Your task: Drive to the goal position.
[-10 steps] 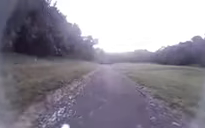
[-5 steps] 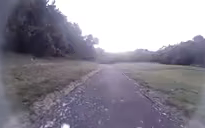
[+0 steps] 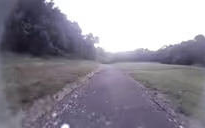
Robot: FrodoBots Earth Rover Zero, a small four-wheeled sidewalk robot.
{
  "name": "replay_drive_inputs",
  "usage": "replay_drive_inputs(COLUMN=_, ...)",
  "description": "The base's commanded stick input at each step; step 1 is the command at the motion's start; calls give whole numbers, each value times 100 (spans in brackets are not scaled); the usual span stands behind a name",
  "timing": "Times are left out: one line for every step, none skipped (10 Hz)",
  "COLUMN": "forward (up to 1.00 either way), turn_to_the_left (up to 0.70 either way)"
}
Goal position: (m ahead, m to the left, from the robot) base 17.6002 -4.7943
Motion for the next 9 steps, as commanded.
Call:
replay_drive_inputs(forward=70, turn_to_the_left=0)
replay_drive_inputs(forward=70, turn_to_the_left=0)
replay_drive_inputs(forward=70, turn_to_the_left=-1)
replay_drive_inputs(forward=70, turn_to_the_left=-8)
replay_drive_inputs(forward=70, turn_to_the_left=-15)
replay_drive_inputs(forward=70, turn_to_the_left=-22)
replay_drive_inputs(forward=70, turn_to_the_left=-29)
replay_drive_inputs(forward=70, turn_to_the_left=-35)
replay_drive_inputs(forward=70, turn_to_the_left=-35)
